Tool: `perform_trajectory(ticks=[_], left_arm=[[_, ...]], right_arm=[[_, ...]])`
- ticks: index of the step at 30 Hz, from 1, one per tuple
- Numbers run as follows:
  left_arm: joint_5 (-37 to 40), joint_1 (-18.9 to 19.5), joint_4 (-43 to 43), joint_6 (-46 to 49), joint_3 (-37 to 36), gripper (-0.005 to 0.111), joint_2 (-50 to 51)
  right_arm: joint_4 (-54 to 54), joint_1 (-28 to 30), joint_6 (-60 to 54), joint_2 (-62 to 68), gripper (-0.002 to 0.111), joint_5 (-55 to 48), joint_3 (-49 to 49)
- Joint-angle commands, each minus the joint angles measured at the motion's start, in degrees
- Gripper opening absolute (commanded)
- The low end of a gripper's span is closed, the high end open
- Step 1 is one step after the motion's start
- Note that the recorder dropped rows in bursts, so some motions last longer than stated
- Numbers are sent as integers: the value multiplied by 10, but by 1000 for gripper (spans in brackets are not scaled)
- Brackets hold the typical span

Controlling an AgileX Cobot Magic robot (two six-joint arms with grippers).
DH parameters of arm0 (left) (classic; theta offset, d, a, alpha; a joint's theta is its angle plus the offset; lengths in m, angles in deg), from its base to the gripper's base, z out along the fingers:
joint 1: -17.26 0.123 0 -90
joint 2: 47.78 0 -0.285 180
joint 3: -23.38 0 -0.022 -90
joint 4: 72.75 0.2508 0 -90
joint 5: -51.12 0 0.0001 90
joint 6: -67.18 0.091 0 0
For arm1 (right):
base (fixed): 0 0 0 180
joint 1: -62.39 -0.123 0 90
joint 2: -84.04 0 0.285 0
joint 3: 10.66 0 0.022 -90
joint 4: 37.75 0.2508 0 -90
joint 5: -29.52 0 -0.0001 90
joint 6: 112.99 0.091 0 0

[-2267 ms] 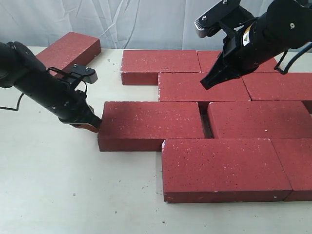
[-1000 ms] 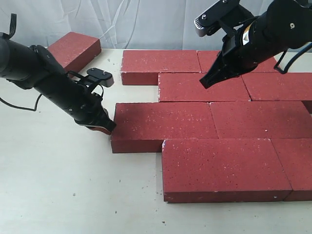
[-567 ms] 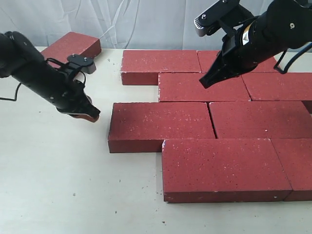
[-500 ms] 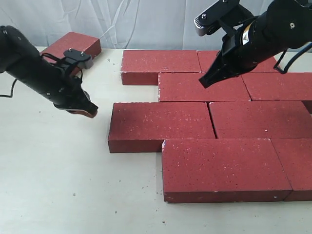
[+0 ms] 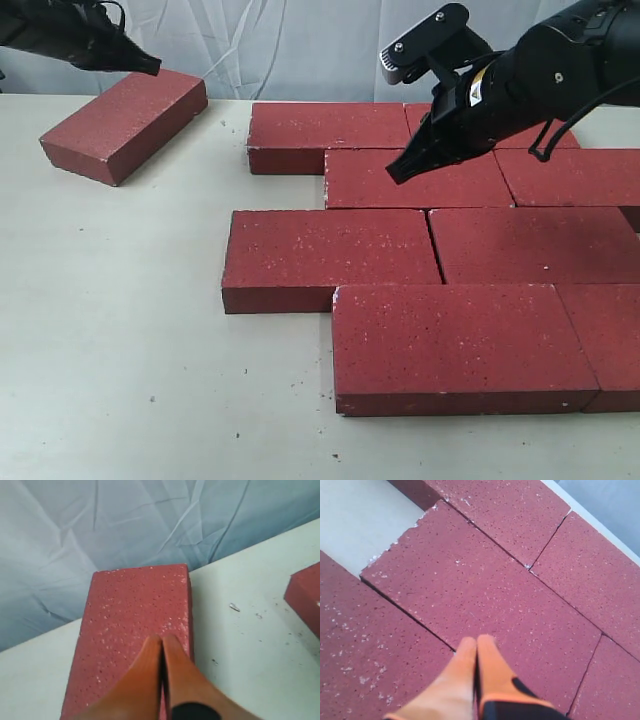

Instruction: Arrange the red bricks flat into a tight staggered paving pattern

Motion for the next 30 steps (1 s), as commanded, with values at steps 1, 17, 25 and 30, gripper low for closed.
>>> perform_trajectory(ticks=[1, 17, 25, 30], left_arm=[[1, 4, 32, -7, 69, 0, 59], [-28, 4, 23, -7, 146, 0, 177], [2, 4, 23, -7, 146, 0, 180], [19, 4, 23, -7, 146, 0, 180]], right_arm=[[0, 2, -1, -1, -1, 12, 4], [0, 2, -1, -1, -1, 27, 4], [0, 2, -1, -1, -1, 27, 4], [0, 2, -1, -1, -1, 27, 4]])
